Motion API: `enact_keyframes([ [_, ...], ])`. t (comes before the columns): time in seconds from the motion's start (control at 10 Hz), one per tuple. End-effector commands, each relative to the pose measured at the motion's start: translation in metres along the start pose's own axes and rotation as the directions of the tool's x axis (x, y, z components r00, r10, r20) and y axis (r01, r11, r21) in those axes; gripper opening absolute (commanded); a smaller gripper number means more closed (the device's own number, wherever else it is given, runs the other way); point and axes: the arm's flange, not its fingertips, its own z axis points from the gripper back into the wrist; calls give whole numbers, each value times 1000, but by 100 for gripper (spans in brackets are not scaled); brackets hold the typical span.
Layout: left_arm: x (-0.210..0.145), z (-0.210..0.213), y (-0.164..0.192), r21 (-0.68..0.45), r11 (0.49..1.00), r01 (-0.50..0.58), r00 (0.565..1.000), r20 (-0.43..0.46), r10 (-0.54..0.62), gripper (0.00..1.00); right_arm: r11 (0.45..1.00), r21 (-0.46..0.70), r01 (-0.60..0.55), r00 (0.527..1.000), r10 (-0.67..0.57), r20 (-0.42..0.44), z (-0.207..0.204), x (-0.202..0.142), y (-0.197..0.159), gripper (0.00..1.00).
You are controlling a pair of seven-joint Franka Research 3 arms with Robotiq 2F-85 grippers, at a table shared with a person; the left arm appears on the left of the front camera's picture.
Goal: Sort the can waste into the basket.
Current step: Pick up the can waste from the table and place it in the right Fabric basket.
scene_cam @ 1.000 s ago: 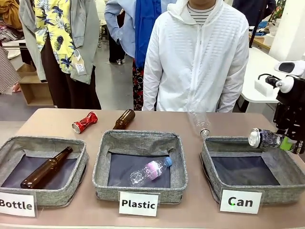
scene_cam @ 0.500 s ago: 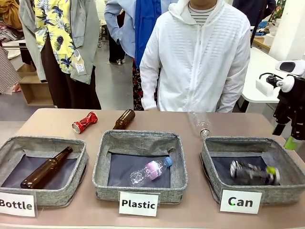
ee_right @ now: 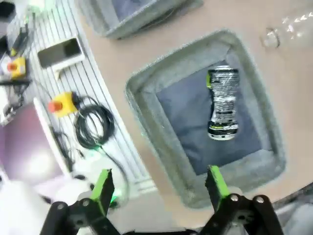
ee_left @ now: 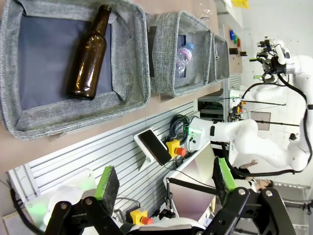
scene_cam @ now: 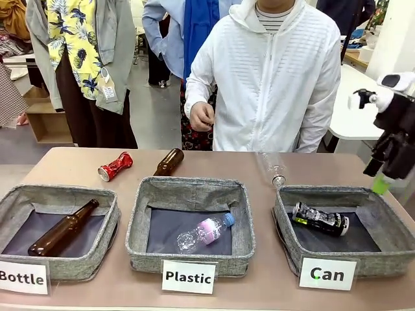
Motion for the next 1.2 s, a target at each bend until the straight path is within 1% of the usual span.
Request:
enact_keyframes([
  [0.0, -4, -1, 2, 11, 1000, -8, 1000, -2, 8, 100, 645, 439, 625, 605, -756, 250, 27, 23, 5, 100],
  [0.1, -4, -1, 2, 11, 1000, -8, 1000, -2, 8, 100, 226, 710, 667, 130, -974, 187, 38, 28, -2, 100],
  [0.2, -4, -1, 2, 11, 1000, -8, 1000, -2, 8, 100, 59, 829, 557, -40, -994, 98, 44, 20, -7, 100],
  [0.3, -4, -1, 2, 11, 1000, -8, 1000, -2, 8, 100, -34, 874, 485, -126, -991, 31, 46, 9, -11, 100],
  [0.4, -4, -1, 2, 11, 1000, -8, 1000, -2, 8, 100, -125, 901, 416, -224, -974, -31, 43, -3, -17, 100],
  [0.5, -4, -1, 2, 11, 1000, -8, 1000, -2, 8, 100, -169, 925, 339, -254, -964, -83, 39, -18, -23, 100],
  [0.6, -4, -1, 2, 11, 1000, -8, 1000, -2, 8, 100, -205, 950, 234, -269, -953, -140, 36, -36, -29, 100],
  [0.7, -4, -1, 2, 11, 1000, -8, 1000, -2, 8, 100, -135, 988, 75, -312, -944, -106, 33, -52, -32, 100],
  [0.8, -4, -1, 2, 11, 1000, -8, 1000, -2, 8, 100, 436, 493, 753, 515, -857, -28, 41, -30, -33, 100],
  [1.1, -4, -1, 2, 11, 1000, -8, 1000, -2, 8, 100, 436, 493, 753, 515, -857, -28, 41, -30, -33, 100],
])
